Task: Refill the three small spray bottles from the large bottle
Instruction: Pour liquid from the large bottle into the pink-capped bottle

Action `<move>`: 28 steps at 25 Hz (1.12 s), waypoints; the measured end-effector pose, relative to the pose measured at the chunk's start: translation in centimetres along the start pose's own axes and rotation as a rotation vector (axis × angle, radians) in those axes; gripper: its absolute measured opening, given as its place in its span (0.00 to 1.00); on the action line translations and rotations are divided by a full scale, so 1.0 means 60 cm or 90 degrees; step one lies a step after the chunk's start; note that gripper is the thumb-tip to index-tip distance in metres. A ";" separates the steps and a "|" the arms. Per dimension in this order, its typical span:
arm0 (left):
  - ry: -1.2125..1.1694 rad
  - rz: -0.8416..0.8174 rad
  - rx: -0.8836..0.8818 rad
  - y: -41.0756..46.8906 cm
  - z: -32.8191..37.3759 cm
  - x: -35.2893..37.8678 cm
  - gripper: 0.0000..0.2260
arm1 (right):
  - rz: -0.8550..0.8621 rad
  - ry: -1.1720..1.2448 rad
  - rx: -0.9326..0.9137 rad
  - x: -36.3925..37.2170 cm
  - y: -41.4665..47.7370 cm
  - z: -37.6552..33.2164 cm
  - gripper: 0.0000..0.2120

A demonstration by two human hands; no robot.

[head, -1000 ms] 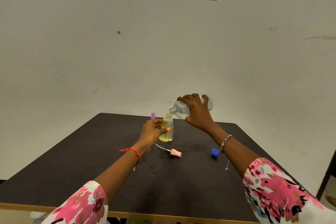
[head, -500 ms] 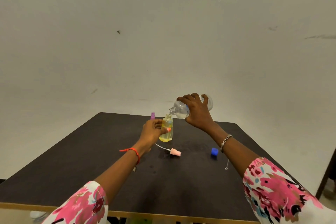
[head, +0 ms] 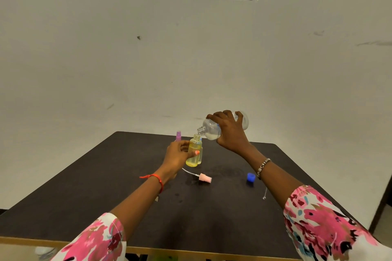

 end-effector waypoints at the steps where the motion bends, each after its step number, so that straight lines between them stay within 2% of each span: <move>1: -0.003 0.001 -0.002 0.000 0.000 0.001 0.19 | -0.001 0.000 0.000 0.000 0.000 0.001 0.29; 28: -0.012 0.004 -0.023 0.000 -0.009 0.006 0.23 | -0.009 -0.011 -0.002 0.001 -0.004 0.006 0.30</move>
Point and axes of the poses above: each hand's wrist, its own y-axis towards the middle knuckle, its own x-axis out of the palm, z = x × y, the point moved 1 cm from there along y, towards the middle knuckle, and after that the axes turned 14 degrees about x, right-handed, at the moved point
